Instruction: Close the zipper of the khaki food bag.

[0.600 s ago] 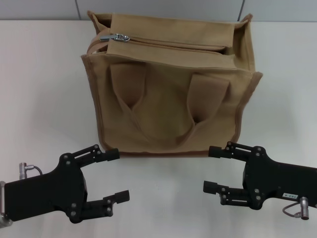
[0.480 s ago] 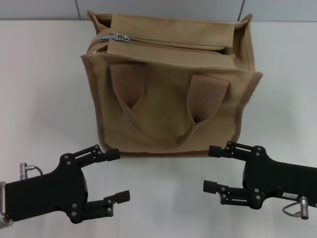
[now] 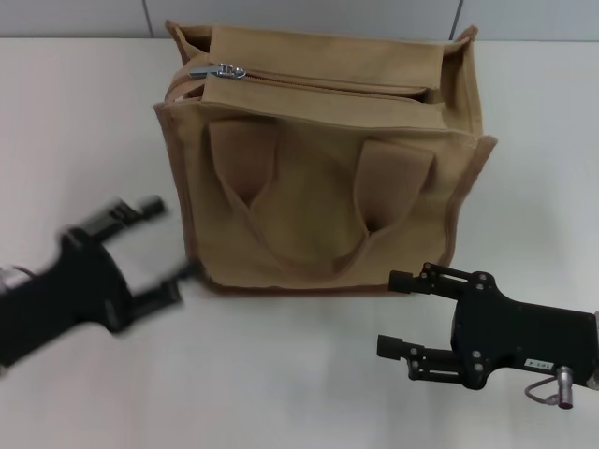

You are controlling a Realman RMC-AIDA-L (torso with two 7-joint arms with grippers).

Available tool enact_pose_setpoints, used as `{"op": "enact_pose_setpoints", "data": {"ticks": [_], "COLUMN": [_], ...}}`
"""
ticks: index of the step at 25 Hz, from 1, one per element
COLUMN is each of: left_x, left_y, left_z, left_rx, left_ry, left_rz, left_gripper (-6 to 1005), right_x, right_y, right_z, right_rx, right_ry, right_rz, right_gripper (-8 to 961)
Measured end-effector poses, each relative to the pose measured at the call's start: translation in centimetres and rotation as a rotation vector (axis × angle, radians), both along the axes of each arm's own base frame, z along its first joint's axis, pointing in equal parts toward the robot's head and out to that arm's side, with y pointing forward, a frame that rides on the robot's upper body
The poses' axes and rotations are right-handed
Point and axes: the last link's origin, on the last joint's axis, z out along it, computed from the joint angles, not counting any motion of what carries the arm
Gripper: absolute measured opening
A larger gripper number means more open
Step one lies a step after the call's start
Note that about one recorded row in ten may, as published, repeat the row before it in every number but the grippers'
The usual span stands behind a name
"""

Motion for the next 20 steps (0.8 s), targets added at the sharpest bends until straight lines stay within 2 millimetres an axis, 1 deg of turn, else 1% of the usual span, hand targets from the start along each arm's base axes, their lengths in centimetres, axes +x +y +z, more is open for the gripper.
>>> {"op": "enact_pose_setpoints", "data": {"ticks": [1, 2, 3, 5, 7, 9, 11, 12, 13, 14, 15, 16, 20], "left_x": [0.0, -1.8, -3.0, -3.0, -3.6, -3.2, -3.2, -2.1, -1.6, -1.6, -1.1, -1.1, 0.0], "left_y": [0.0, 1.2, 1.6, 1.6, 2.1, 2.8, 2.8, 3.6, 4.0, 4.0, 4.5, 4.5, 5.7], "left_z": [0.0, 1.7, 2.4, 2.4, 2.4, 1.7, 1.7, 0.7, 0.2, 0.2, -0.5, -0.5, -1.8], "left_rx": [0.0, 0.283, 0.405, 0.405, 0.472, 0.509, 0.509, 0.535, 0.553, 0.553, 0.576, 0.576, 0.624], "left_ry": [0.0, -0.03, -0.035, -0.035, -0.04, -0.038, -0.038, -0.032, -0.014, -0.014, 0.009, 0.009, 0.055], "left_rz": [0.0, 0.174, 0.278, 0.278, 0.346, 0.348, 0.348, 0.303, 0.281, 0.281, 0.26, 0.26, 0.231], "left_gripper": [799, 799, 799, 799, 799, 798, 798, 798, 798, 798, 798, 798, 799], "right_x": [0.0, -0.1, -0.2, -0.2, -0.3, -0.4, -0.5, -0.5, -0.6, -0.6, -0.7, -0.7, -0.5], "right_y": [0.0, 0.0, 0.1, 0.1, 0.0, -0.1, -0.1, 0.0, 0.0, 0.0, 0.0, 0.0, -0.2], "right_z": [-0.1, -0.2, -0.4, -0.5, -0.7, -1.0, -1.1, -1.2, -1.2, -1.2, -1.2, -1.2, -1.2], "right_rx": [0.002, 0.004, 0.006, 0.005, 0.008, 0.014, 0.016, 0.015, 0.015, 0.014, 0.017, 0.017, 0.021], "right_ry": [0.0, 0.002, 0.006, 0.007, 0.008, 0.009, 0.01, 0.011, 0.012, 0.014, 0.019, 0.019, 0.025], "right_rz": [-0.002, -0.005, -0.008, -0.009, -0.005, 0.002, 0.007, 0.007, 0.008, 0.007, 0.003, 0.003, -0.008], "right_gripper": [759, 759, 759, 759, 760, 760, 760, 760, 760, 760, 760, 760, 760]}}
